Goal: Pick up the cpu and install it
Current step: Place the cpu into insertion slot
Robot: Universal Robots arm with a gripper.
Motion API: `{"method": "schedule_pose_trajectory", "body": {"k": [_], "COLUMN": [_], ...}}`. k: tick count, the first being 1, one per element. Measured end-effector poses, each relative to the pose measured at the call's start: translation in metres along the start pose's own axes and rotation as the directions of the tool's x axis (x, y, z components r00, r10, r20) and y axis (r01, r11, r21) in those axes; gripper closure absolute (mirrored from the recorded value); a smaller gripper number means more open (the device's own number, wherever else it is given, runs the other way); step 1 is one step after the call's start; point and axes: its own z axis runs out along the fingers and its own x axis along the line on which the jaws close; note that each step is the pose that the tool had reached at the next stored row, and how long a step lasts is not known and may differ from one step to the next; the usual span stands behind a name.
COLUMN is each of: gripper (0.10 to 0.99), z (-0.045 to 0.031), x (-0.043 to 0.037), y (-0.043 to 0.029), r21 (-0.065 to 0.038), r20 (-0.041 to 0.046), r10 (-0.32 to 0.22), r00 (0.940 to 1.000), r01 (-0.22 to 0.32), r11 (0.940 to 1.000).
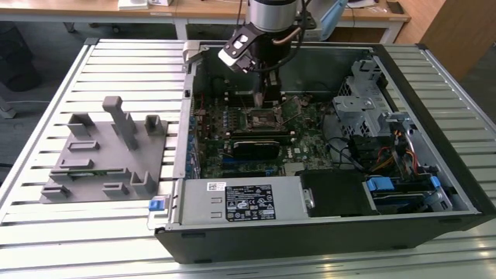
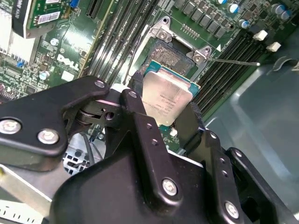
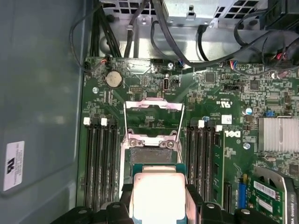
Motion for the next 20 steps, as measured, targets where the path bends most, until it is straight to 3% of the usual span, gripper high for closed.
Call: {"method": "schedule_pose_trajectory", "body": {"k": [20], "gripper": [0.561], "z": [0.0297], "x": [0.0001], "y": [-0.0006], "r21": [0.0], "r20": [0.0005], "r10": [0.009], "r00": [1.0], "r01": [-0.009], "r11": [1.0]}}
